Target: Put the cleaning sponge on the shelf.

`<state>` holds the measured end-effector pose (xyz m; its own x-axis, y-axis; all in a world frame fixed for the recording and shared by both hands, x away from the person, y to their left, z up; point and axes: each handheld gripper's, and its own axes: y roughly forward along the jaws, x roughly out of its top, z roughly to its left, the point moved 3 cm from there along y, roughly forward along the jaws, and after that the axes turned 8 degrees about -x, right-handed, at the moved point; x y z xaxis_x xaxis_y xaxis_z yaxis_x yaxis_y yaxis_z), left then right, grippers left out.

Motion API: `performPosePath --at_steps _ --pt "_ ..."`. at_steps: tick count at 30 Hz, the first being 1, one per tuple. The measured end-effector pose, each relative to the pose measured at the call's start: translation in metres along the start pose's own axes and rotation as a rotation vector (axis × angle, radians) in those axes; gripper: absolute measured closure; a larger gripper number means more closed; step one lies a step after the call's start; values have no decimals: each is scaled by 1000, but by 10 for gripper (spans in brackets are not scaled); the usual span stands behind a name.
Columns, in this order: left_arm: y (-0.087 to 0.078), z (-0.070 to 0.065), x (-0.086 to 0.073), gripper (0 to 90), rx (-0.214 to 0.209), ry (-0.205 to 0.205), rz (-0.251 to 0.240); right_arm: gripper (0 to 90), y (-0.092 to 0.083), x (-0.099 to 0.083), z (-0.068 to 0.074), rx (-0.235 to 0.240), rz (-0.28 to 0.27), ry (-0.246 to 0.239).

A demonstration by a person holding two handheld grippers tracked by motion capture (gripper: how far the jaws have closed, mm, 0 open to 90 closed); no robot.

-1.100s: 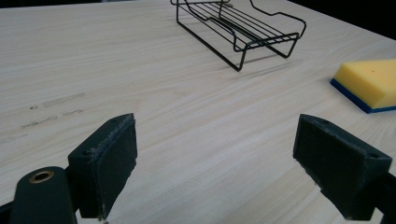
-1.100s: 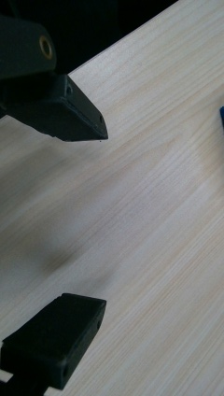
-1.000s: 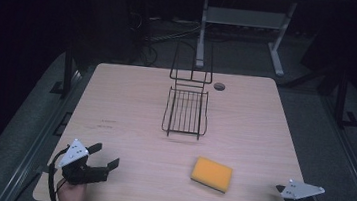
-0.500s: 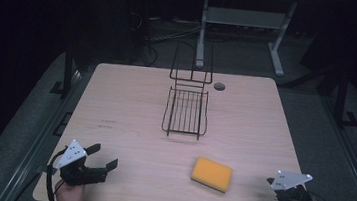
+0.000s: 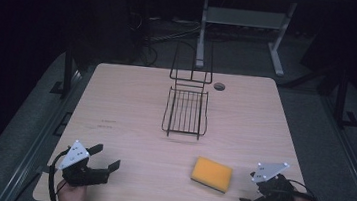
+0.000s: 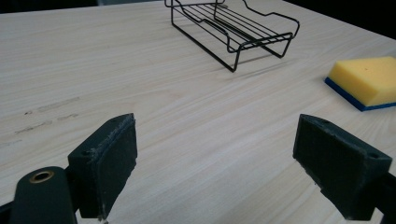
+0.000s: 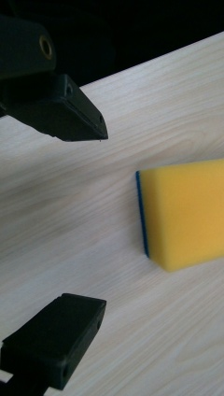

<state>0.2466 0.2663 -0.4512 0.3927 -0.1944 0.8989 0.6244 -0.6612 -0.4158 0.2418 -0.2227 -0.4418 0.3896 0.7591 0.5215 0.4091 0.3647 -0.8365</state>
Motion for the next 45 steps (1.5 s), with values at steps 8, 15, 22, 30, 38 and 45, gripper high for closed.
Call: performPosePath --at_steps 8,15,22,30,38,45 --pt "-1 1 0 129 0 -5 -4 142 8 20 2 31 22 -39" --pt "0 -1 0 130 -7 3 1 145 13 38 1 43 41 -79" --pt "-1 1 -1 130 -3 -5 -3 145 18 48 -1 49 63 -99" --pt "-1 1 -1 129 -5 -5 -4 145 27 59 -2 69 78 -115" --pt "-3 1 -1 130 -3 -3 -6 145 36 74 -1 91 85 -131" --pt "-2 1 -1 130 -3 -5 -6 145 42 83 0 102 89 -147"
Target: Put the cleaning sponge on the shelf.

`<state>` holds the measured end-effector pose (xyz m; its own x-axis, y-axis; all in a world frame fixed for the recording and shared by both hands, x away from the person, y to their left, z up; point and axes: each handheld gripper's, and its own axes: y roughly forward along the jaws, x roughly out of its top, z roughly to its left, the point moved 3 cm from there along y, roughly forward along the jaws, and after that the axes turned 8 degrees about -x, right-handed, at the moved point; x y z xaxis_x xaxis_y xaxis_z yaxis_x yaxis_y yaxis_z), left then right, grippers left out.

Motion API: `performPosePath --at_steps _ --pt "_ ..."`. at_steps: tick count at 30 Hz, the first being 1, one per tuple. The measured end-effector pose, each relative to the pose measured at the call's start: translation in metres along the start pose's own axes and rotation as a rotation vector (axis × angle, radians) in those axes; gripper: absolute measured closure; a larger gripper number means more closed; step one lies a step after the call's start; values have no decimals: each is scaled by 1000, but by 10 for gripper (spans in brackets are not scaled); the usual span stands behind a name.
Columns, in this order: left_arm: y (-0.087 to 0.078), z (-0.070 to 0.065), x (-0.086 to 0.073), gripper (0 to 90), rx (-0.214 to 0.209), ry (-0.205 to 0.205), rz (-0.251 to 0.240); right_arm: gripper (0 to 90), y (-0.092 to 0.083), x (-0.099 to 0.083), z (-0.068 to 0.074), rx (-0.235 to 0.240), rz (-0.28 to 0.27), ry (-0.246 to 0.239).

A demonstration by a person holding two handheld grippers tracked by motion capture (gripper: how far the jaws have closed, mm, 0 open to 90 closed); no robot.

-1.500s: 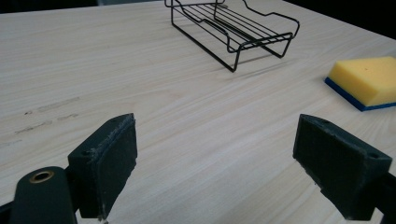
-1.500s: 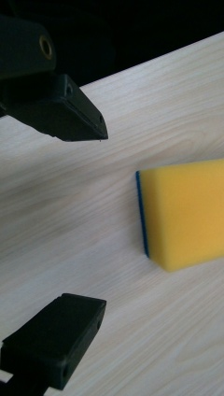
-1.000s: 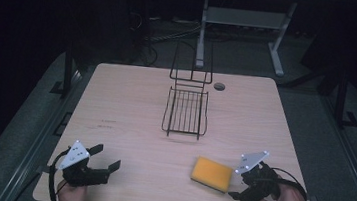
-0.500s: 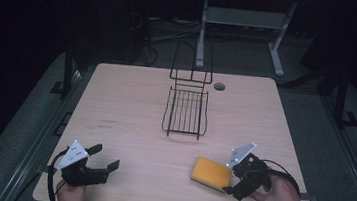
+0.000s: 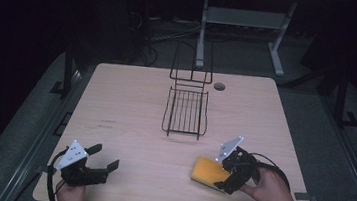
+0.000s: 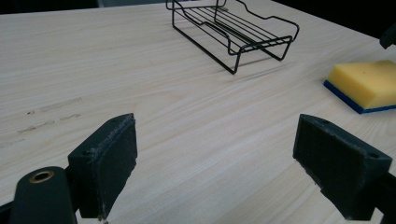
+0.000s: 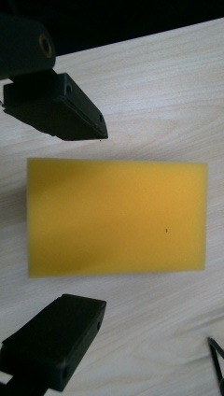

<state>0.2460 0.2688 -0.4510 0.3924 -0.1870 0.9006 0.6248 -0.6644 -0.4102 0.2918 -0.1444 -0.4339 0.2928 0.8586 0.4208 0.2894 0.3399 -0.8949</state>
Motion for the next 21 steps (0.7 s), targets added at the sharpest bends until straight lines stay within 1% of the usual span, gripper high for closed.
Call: performPosePath --at_steps 6,7,8,21 --pt "-1 0 0 130 1 -1 -1 145 8 5 1 8 17 -15" --pt "-1 1 0 130 1 -1 -1 144 8 6 1 13 18 -11" --pt "-1 1 0 130 1 -2 -2 145 9 8 1 16 19 -19" --pt "-1 0 0 129 0 0 -3 144 23 17 1 33 49 -25"
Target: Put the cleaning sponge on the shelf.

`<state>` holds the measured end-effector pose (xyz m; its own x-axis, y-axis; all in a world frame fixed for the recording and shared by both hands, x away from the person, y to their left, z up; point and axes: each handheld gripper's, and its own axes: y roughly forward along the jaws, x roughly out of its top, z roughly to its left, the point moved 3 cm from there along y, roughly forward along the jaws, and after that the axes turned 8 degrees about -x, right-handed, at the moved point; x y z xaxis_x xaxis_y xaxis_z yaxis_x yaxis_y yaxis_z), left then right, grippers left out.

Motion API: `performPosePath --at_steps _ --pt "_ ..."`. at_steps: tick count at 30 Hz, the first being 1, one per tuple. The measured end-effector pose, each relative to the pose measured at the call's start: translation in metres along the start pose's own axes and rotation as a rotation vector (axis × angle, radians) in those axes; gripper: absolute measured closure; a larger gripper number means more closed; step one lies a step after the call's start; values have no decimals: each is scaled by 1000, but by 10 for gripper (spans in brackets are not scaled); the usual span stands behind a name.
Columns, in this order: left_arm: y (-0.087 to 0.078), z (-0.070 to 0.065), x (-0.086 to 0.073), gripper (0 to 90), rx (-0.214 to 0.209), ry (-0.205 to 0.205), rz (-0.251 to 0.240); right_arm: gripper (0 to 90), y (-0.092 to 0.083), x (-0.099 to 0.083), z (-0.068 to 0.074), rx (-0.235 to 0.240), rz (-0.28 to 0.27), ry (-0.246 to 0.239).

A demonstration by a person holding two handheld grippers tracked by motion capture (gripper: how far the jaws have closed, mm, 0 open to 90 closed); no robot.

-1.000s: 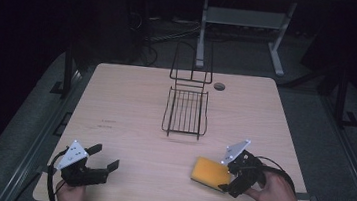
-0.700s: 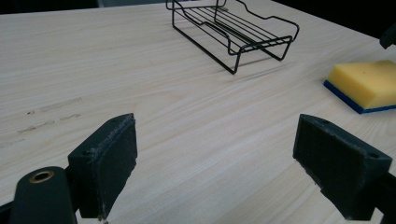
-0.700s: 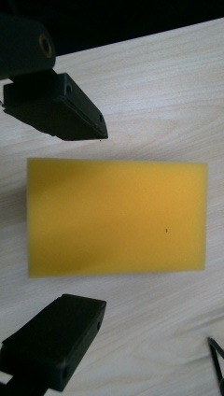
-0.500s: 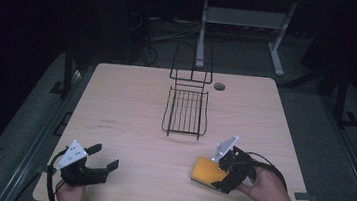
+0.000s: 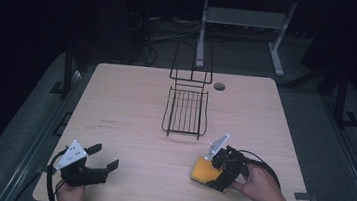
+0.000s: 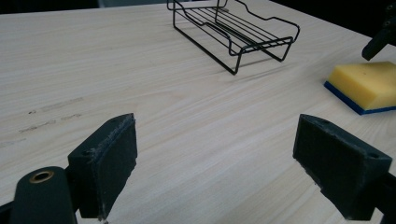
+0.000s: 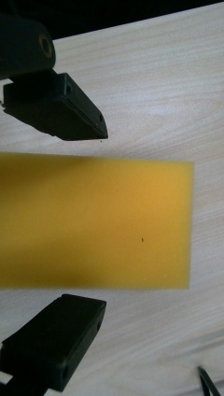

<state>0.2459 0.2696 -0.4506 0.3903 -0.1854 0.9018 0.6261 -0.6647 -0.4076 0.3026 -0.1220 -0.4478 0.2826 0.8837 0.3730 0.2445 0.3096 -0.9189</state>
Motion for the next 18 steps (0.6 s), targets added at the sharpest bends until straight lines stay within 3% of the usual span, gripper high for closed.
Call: performPosePath --at_steps 18 --pt "0 0 0 129 -1 -1 0 144 18 6 0 2 60 -20"
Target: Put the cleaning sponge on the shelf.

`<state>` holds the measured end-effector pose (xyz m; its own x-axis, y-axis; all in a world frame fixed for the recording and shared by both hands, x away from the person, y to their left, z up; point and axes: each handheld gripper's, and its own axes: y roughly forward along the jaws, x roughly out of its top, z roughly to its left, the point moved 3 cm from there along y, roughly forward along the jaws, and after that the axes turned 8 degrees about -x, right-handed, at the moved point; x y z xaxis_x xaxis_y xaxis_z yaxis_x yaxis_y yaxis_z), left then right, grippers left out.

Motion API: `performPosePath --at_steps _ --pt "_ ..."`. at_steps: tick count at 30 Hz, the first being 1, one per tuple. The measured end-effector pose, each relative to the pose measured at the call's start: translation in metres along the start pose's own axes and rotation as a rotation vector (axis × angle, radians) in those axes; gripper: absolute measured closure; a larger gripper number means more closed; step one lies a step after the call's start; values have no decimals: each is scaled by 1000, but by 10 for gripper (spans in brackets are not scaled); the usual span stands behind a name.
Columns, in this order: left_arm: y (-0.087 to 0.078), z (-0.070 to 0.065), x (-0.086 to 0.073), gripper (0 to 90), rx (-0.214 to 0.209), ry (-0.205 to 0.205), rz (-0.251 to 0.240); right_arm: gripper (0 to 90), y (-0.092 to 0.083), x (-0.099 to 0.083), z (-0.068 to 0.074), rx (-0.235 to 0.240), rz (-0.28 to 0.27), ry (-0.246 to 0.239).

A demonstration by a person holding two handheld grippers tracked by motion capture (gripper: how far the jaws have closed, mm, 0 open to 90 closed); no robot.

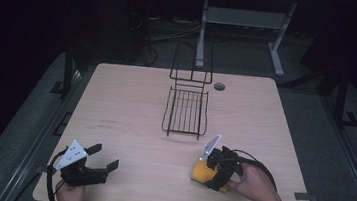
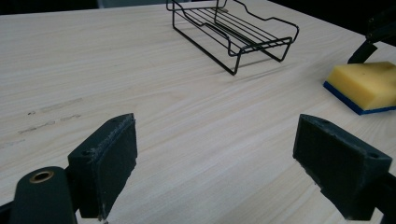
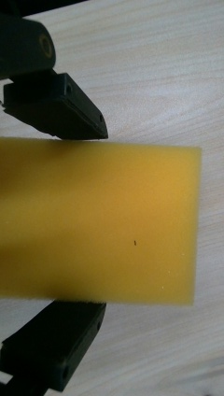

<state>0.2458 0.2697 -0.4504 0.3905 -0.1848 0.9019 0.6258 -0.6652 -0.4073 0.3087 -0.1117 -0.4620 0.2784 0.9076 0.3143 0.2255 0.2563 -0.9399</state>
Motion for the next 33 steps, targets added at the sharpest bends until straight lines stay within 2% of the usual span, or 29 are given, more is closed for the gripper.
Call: performPosePath --at_steps 22,25,27,33 --pt "-2 1 0 130 1 0 -5 151 12 3 3 -10 39 -29" --pt "-2 2 0 130 2 -2 -7 158 14 3 4 -11 50 -34" --pt "-2 2 0 129 2 -4 -8 199 14 3 4 -11 52 -36" --pt "-2 1 0 130 1 -4 -8 211 13 4 4 -15 40 -48"
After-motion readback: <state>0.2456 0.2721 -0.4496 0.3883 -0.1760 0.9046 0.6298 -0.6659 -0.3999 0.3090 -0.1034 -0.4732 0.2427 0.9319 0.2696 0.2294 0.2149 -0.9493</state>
